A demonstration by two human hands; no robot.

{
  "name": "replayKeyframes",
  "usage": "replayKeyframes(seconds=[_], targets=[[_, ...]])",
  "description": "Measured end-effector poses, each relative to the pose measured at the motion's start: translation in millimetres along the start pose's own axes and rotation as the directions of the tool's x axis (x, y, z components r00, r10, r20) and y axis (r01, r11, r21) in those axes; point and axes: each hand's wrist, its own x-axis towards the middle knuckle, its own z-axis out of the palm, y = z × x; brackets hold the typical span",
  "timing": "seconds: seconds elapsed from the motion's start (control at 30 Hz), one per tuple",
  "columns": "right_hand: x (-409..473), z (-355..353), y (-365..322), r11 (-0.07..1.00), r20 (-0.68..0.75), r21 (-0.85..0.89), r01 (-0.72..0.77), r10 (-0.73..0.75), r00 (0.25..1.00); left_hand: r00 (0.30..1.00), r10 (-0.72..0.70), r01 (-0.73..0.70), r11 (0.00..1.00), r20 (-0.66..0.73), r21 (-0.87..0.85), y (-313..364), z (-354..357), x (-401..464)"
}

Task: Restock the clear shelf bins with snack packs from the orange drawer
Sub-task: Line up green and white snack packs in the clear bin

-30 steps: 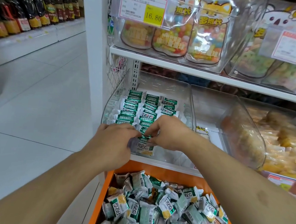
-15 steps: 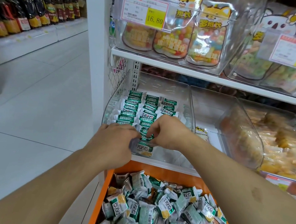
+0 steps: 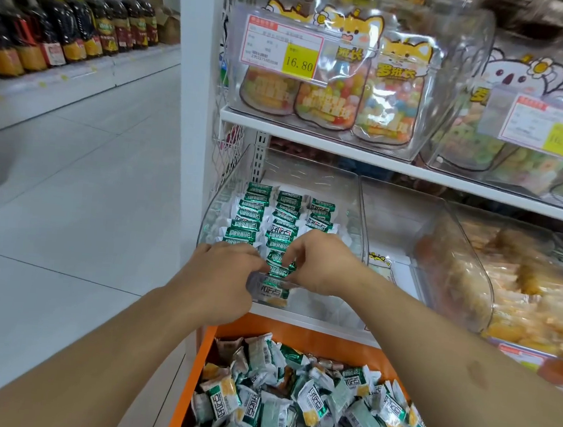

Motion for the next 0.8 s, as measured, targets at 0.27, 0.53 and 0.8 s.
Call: replayKeyframes(seconds=[0.27,0.53,0.8], targets=[[-0.9,2.9,-1.4,0.998,-0.033,0.001,-0.068,0.068,0.997,0.998,0.058,-0.058,0.997,-0.006,-0.047,-5.3,1.9,-2.9],[-1.2,7.2,-0.4,0.992,-0.059,0.116,-0.057,0.064,0.996,1.000,0.017,-0.018,1.000,-0.014,-0.022,-6.9,1.2,1.0],[-8.1,4.2,-3.1,0.992,-0.055,0.119,-0.048,0.054,0.997,0.999,0.015,-0.013,0.998,0.034,-0.065,-6.9,-1.5,-1.2]])
